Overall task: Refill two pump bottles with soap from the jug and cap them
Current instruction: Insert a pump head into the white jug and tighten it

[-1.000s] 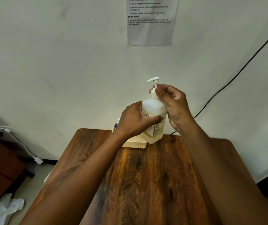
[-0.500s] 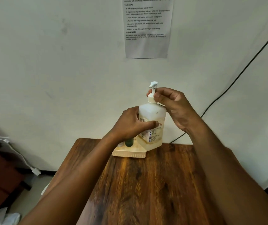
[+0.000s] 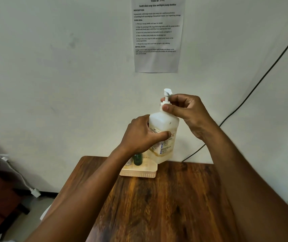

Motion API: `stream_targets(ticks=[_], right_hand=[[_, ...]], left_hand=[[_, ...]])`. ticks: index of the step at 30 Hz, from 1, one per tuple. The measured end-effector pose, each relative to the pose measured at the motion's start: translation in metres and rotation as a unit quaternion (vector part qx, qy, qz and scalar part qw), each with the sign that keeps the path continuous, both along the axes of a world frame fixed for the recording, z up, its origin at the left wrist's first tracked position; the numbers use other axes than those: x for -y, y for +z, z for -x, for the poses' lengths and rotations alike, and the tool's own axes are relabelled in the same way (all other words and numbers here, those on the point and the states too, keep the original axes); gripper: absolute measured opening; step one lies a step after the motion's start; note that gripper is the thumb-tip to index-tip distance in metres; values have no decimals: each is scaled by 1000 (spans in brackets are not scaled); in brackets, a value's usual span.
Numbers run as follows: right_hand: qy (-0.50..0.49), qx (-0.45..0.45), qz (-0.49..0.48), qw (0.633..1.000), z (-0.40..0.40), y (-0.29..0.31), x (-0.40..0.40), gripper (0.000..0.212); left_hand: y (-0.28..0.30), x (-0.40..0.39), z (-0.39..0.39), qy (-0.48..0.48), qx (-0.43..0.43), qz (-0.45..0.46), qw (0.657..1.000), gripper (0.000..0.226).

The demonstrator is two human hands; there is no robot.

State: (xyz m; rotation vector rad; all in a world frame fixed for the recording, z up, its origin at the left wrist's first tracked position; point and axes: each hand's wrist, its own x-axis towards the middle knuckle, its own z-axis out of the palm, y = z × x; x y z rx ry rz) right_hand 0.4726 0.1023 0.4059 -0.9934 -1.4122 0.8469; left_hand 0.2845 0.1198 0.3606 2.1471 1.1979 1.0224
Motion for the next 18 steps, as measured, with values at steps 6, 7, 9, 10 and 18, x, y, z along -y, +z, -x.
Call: stream_targets(ticks=[6,7,9,10,18], right_hand=[[51,-9,36,998,-3,-3,5,24],[51,-5,34,998,-2,-3,5,26],[51,8,27,998,0,-2,4,28],[52,18,21,998,-1,1,4,28],[89,61,6,994,-14,33,3,35]], left_hand=[[-8,5,1,-14,13,8,1000,55],[-8,4,1,-14,13,10,1000,56],[-9,3,1,-17,15,15,1000,61],[-8,2,1,-17,16,16,1000,63],[4,-3,2,-11,17,-5,1000,61]])
